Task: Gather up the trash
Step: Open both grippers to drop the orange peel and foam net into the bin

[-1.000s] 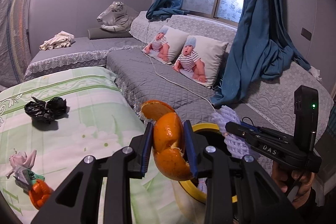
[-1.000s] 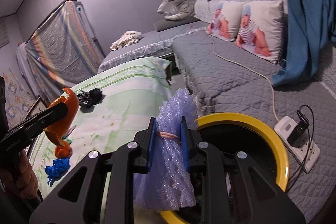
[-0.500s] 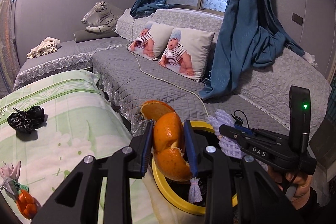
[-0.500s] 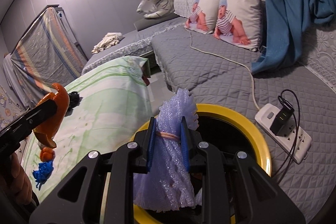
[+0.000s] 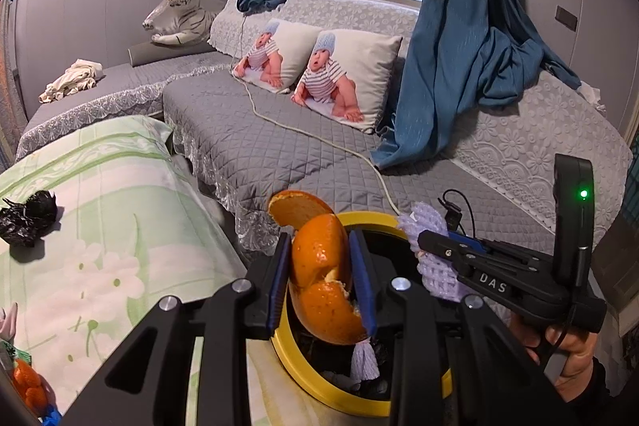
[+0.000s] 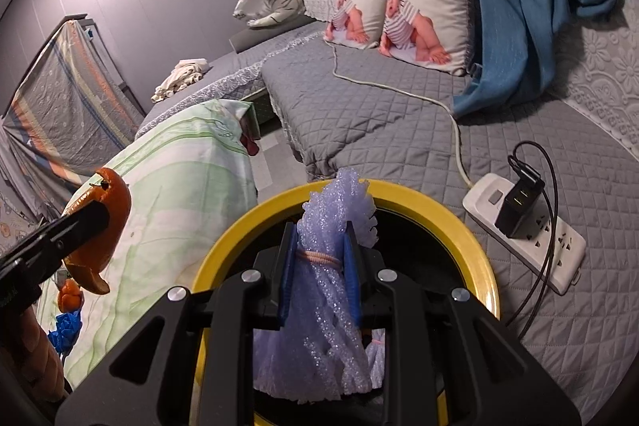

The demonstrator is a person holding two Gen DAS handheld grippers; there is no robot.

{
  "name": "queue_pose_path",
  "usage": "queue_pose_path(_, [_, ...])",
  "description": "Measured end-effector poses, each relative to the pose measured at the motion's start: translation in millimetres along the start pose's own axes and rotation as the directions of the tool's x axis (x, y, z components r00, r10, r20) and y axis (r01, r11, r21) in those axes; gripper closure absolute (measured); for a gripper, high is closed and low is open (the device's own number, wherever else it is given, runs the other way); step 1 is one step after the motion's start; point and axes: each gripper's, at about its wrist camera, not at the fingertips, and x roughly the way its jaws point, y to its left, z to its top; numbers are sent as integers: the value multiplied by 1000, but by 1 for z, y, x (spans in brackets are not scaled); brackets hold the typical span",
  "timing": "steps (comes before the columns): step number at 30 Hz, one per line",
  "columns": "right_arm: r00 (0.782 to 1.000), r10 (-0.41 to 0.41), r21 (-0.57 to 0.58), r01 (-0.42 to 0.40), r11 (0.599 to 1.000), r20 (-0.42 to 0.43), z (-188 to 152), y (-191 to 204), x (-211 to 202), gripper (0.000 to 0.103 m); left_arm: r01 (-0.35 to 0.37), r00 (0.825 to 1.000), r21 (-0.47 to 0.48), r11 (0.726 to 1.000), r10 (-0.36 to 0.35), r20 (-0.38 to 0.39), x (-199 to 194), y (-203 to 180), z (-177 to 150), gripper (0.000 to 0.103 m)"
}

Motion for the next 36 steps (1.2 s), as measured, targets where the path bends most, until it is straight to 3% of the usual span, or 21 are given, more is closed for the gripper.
queue_pose_path(13, [999,-42,43,43,998,-18,-10,-21,8,81,5,996,-18,1000,-6,-85,37,-6,-14,74])
queue_pose_path(18, [998,-46,64,48,997,-34,-13,-29,11,76,13,993,-36,999,-18,-114,46,-6,-17,73])
queue_pose_path(20, [998,-46,74,49,996,-36,-14,-33,11,73,20,992,-40,999,-25,-121,47,-5,-19,69])
queue_pose_path(22, [998,-56,88,59,994,-37,-15,-37,11,62,10,993,-50,999,-16,-117,47,-4,-19,58])
queue_pose_path(30, [998,-63,121,65,991,-19,-17,-46,2,48,-39,998,-85,996,35,-48,32,4,-18,17])
queue_pose_path(36, [1000,-22,98,20,995,20,-12,-34,-9,37,-71,997,-130,989,73,9,10,21,-13,9])
